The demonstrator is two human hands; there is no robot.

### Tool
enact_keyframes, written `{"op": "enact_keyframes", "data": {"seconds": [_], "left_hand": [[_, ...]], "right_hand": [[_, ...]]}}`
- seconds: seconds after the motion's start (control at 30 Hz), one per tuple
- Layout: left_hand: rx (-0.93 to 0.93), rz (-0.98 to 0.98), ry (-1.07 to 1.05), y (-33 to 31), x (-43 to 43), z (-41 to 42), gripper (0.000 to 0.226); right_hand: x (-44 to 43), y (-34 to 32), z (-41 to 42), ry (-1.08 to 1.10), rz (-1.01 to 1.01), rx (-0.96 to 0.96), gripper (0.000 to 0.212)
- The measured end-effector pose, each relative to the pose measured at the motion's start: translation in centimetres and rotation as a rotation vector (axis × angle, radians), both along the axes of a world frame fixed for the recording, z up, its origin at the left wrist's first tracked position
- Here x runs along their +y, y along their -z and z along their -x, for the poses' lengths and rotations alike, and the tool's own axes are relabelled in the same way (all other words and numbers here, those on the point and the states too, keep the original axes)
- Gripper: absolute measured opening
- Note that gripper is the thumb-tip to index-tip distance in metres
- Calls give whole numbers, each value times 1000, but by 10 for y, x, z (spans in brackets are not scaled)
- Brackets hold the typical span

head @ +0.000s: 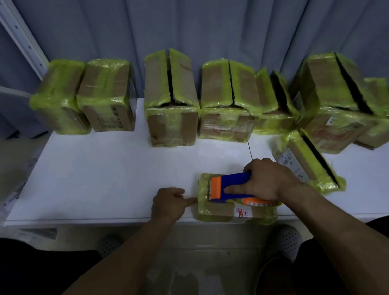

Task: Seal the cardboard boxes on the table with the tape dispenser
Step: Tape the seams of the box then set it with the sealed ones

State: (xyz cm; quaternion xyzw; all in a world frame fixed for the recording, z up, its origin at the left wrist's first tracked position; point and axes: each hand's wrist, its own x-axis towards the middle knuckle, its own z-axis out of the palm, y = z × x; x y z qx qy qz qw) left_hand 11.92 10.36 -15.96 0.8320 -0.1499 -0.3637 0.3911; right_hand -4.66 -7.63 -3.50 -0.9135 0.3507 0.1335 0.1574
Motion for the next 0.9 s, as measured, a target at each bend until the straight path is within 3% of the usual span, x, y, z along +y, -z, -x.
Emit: {"op": "enact_keyframes", "data": {"seconds": [0.1,0.2,0.3,0.53,0.6,0.63,0.73,0.9], "left_hand": [[69,147,13,-5,-1,15,16],[285,199,-10,-1,-4,22,35],[295,231,32,0,-2,21,37],[-51,164,103,-15,7,25,29],[-201,173,150,-20,16,25,23],[-190,232,144,-23,20,24,19],[-28,359,190,-28,21,14,47],[-171,263,611,-25,13,-8,84]], "right_hand": [[1,0,0,-6,1,-9,64],[1,0,0,-3,1,-25,64],[2,0,0,-7,-8,-34,64],[5,0,-3,-46,-28,1,69],[5,1,-6,-43,-88,-9,63],[5,1,-7,-46,-117,-12,58],[4,-2,-6,-45,-169,-38,50],[5,-6,5,48,-209,-173,49]]}}
